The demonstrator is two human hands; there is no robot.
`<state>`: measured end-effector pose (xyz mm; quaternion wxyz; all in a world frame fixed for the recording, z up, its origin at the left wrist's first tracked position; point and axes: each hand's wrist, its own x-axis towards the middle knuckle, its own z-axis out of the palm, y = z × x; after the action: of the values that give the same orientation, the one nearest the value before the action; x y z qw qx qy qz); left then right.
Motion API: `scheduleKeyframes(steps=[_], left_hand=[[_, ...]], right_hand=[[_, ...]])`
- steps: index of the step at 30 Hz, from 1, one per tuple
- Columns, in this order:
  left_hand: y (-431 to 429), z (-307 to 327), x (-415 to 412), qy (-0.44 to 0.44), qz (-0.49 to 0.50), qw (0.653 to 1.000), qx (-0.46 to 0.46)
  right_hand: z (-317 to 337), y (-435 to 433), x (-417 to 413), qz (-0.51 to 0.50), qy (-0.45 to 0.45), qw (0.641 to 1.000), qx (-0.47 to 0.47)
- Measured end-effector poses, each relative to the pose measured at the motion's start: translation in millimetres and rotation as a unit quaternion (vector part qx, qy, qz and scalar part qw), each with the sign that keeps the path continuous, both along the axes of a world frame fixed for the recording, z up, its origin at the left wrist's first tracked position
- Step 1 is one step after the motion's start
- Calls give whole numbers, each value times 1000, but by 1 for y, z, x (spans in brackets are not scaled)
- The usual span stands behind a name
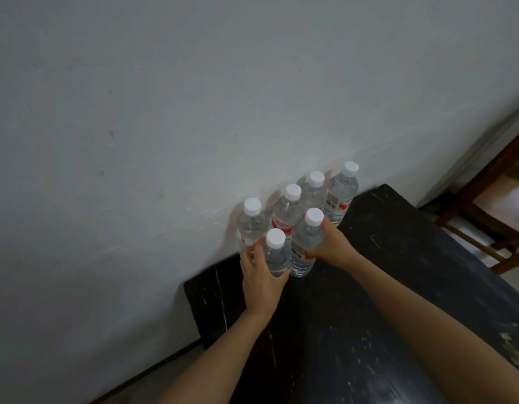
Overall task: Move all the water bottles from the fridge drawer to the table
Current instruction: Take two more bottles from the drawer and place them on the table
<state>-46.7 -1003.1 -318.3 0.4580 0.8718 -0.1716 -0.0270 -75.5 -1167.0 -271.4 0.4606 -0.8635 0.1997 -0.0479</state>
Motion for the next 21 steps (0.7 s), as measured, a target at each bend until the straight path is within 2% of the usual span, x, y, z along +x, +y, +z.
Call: scheduleKeyframes(steps=[6, 13, 18, 21], left_hand=[[2, 4, -4, 21, -10, 1000, -3], [33, 11, -25, 27, -50, 998, 40], [86, -1, -47, 86, -68, 984, 138], [117, 1, -54, 105, -72, 980, 152]], right_hand=[[-4, 9, -19, -48, 5, 999, 5], [-13, 21, -60, -105, 103, 989, -22], [-13, 47, -108, -108, 102, 987, -67], [-6, 64, -135, -105, 94, 985, -99]])
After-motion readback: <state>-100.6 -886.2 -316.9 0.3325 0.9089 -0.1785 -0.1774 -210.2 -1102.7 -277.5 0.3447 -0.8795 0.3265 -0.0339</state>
